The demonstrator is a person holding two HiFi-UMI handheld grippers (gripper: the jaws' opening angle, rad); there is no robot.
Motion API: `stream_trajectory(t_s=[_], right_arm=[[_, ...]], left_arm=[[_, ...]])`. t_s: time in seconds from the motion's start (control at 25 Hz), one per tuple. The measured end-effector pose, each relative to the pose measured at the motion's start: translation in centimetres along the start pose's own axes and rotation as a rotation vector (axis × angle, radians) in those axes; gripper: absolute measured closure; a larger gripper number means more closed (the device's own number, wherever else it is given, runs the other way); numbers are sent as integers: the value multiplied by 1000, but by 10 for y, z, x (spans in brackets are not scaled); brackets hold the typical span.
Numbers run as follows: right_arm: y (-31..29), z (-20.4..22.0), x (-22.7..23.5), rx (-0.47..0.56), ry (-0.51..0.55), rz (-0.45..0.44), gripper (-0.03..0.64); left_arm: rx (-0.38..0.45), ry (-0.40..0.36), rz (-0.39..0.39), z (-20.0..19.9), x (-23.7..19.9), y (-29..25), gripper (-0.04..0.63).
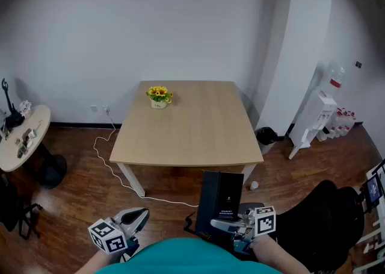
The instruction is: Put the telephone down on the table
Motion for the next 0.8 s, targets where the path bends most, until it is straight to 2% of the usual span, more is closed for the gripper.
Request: stream_trajectory(t_s=[0.24, 0.44, 0.64, 0.8], right_arm=[[26, -17, 4, -45, 20, 0, 456], [35, -24, 11, -56, 9, -16, 456], [15, -33, 28, -44, 1, -23, 456], [-23, -45, 50, -35, 10, -23, 456]], left_arm=[[-13, 14, 8, 15, 28, -31, 591], [-20, 13, -10, 17, 34, -38, 589], [-23, 32, -33, 14, 7, -33, 591], [-9, 50, -11, 9, -40, -38, 591]])
Point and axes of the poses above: the fingertips, and each gripper's own axes: y backward along the fingers, x to its right, z out of its underside, the point moved 7 cm from there along y, backward along the fingers, and after that the axes turned 10 degrees about x, right-handed, at the moved point
